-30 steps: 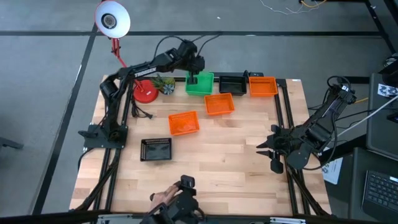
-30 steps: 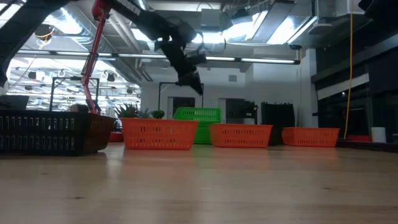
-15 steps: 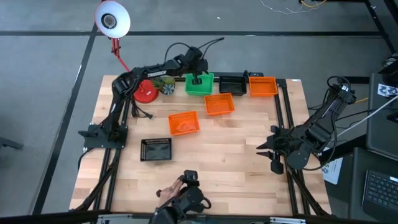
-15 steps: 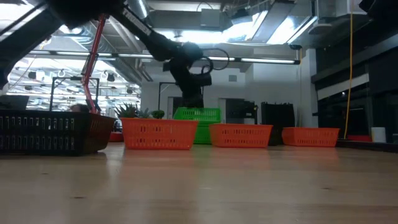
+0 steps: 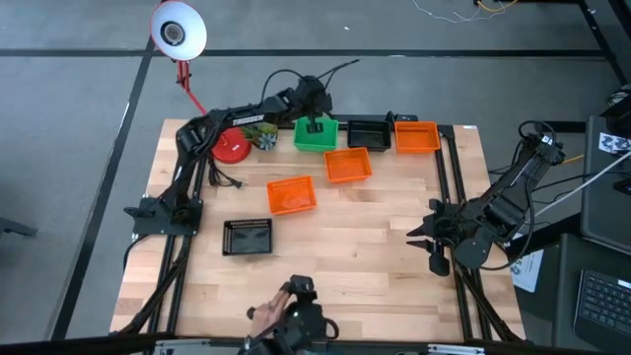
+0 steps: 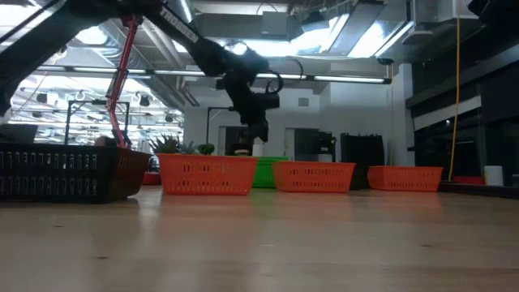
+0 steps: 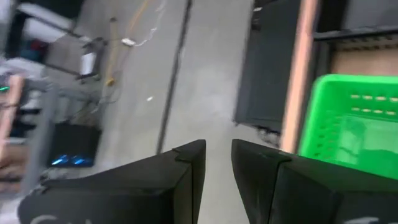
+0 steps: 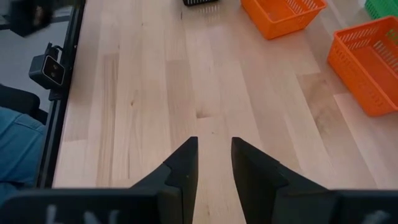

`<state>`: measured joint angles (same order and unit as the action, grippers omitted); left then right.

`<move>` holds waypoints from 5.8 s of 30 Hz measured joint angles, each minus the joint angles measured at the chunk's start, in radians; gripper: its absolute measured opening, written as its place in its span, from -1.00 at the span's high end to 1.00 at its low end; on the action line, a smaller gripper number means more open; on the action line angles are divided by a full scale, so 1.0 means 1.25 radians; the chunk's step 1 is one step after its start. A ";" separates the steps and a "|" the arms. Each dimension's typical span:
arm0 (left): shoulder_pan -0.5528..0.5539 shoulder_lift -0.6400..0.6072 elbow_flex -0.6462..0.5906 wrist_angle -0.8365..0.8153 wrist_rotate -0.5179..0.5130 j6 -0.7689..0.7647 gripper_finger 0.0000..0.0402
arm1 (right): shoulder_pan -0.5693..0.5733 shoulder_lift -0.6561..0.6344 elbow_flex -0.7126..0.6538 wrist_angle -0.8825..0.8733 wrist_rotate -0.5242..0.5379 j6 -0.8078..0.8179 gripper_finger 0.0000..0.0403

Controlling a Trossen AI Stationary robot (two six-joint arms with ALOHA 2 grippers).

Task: Stack baskets by color
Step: Stack the bottom green bin on top of the top green bin, then stack the bottom black bin on top of the top black bin

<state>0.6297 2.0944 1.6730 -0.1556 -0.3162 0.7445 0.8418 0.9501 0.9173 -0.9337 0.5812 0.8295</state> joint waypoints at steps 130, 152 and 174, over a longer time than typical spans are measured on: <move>-0.549 -0.260 -0.267 -0.051 0.089 -0.622 1.00 | -0.502 0.084 0.282 -0.353 -0.333 -0.183 0.52; -0.591 -0.619 -0.456 -0.736 -0.127 -1.015 1.00 | -0.352 0.113 0.068 -0.235 -0.276 -0.080 0.52; -0.635 -0.839 -0.595 -0.572 -0.178 -1.033 1.00 | -0.345 0.218 -0.003 -0.030 -0.450 -0.629 0.52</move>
<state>-0.1635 1.0459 0.9289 -0.8704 -0.5388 -0.5467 0.4103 1.2220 0.9137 -0.9717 0.0191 0.0430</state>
